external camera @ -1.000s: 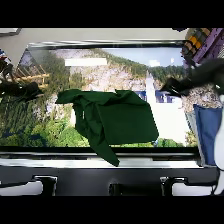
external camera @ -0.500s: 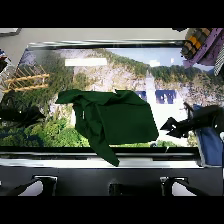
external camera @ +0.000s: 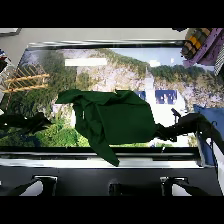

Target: Fold the clothes and pants, and hang the long-sleeved shirts on hangers.

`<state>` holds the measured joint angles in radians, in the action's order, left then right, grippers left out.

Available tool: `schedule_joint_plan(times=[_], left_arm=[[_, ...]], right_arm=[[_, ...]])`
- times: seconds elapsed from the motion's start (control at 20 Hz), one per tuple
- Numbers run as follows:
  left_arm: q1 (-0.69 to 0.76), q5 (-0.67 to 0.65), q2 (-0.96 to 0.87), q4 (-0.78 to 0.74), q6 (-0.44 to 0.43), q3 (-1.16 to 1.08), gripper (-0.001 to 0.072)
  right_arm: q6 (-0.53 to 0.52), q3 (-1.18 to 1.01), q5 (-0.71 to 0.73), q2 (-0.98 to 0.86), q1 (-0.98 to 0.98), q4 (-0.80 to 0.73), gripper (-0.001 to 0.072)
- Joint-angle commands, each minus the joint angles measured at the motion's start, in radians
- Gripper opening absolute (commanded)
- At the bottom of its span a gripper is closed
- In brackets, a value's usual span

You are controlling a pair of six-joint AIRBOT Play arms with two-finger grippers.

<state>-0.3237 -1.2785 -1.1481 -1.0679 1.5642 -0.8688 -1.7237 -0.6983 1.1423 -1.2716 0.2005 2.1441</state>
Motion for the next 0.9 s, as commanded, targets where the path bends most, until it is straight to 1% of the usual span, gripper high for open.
schedule_joint_plan(times=[0.0,0.2,0.4,0.55,0.85], left_arm=[[0.046,0.045,0.001,0.112,-0.039,0.100,0.0394],[0.210,0.183,0.000,0.207,-0.039,0.249,0.0393],[0.369,0.353,-0.026,0.274,-0.018,0.280,0.0394],[0.418,0.417,-0.070,0.333,-0.016,0.279,0.0394],[0.454,0.482,-0.138,0.361,-0.016,0.279,0.0392]], right_arm=[[0.011,0.006,-0.029,0.045,-0.018,-0.006,0.0031],[0.036,0.006,-0.006,0.142,-0.018,-0.010,0.0031],[0.045,0.006,0.032,0.196,-0.018,-0.009,0.0031],[0.045,0.006,0.053,0.231,-0.018,-0.009,0.0031],[0.057,0.006,0.073,0.303,-0.018,-0.008,0.0031]])
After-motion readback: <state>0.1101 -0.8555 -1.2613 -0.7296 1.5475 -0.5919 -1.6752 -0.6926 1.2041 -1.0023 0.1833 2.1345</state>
